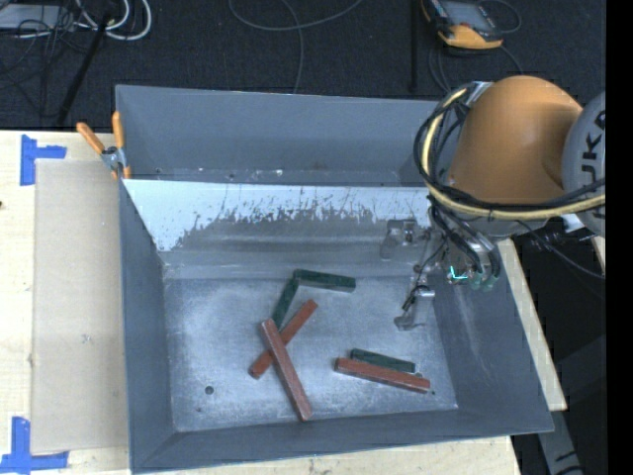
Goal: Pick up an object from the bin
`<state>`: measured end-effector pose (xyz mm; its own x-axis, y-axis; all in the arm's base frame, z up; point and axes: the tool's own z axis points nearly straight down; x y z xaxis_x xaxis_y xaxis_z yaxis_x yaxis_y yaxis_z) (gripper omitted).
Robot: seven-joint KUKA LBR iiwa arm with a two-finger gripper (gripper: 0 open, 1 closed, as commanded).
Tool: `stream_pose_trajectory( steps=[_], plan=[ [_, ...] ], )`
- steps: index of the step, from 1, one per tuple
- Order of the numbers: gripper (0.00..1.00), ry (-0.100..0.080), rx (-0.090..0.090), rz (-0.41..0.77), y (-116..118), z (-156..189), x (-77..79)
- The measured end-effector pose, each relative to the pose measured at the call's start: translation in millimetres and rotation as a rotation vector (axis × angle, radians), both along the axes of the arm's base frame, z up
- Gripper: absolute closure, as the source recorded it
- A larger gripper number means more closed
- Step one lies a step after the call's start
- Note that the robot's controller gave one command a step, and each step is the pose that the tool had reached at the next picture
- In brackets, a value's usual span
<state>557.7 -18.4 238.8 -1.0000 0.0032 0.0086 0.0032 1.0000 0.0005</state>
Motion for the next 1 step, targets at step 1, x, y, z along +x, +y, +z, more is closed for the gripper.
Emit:
stream_pose_trajectory(
  steps=[1],
  plan=[
    [0.00, 0.003, 0.002, 0.151, 12.1, -100.4, -69.4]
  ],
)
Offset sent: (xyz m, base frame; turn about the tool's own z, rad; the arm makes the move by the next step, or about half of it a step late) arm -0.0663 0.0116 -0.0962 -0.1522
